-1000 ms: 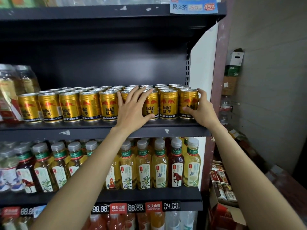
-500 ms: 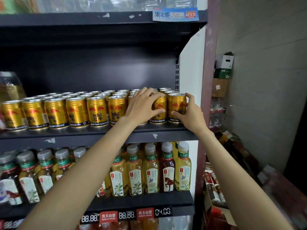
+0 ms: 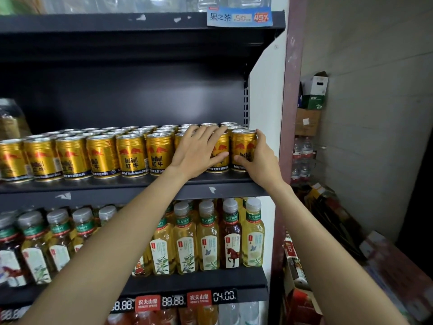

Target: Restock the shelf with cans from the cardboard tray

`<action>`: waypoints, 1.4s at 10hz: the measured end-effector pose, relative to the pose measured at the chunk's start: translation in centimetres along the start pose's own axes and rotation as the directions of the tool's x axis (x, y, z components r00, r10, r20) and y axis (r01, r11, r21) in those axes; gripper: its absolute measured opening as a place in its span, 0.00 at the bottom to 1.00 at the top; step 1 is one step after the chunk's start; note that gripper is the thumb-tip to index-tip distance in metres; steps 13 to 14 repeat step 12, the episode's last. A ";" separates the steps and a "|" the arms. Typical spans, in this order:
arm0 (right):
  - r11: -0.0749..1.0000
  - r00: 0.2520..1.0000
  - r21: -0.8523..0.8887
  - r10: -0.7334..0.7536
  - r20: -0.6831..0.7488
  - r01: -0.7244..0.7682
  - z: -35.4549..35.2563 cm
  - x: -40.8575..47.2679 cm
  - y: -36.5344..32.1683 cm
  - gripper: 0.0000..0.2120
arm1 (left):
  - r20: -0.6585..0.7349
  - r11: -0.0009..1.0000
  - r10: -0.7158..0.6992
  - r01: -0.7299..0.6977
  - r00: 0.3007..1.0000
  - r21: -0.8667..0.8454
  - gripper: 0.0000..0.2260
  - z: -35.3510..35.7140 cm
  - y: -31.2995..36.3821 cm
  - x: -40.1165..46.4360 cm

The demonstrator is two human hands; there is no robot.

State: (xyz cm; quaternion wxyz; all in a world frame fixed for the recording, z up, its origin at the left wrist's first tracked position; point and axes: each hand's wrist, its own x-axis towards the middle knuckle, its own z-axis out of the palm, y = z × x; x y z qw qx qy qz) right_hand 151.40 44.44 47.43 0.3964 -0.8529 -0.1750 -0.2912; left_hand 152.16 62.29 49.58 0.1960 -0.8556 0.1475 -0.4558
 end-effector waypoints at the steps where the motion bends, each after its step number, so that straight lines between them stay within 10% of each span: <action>1: 1.000 1.000 -0.005 -0.001 0.012 0.001 0.0 0.1 0.1 0.40 | 0.010 0.998 0.014 -0.013 1.000 -0.062 0.29 -0.1 0.0 0.0; 7: 0.998 0.980 -0.041 0.029 -0.197 -0.038 2.4 -3.4 -2.6 0.34 | 0.085 0.746 -0.605 0.600 0.792 -0.288 0.32 -1.7 -3.2 -8.5; 10: 0.981 0.997 -0.174 0.082 0.001 -0.081 1.6 -4.1 -3.5 0.41 | 0.109 0.803 -0.516 0.525 0.849 -0.281 0.35 -1.5 -5.0 -9.5; 12: 0.971 0.903 -0.195 -0.207 -0.375 0.142 1.4 -6.6 -6.8 0.21 | -0.055 0.556 -0.664 0.443 0.746 -0.703 0.20 -3.9 -5.3 -11.2; 14: 0.971 0.903 -0.195 -0.207 -0.375 0.142 1.4 -6.6 -6.8 0.21 | -0.055 0.556 -0.664 0.443 0.746 -0.703 0.20 -3.9 -5.3 -11.2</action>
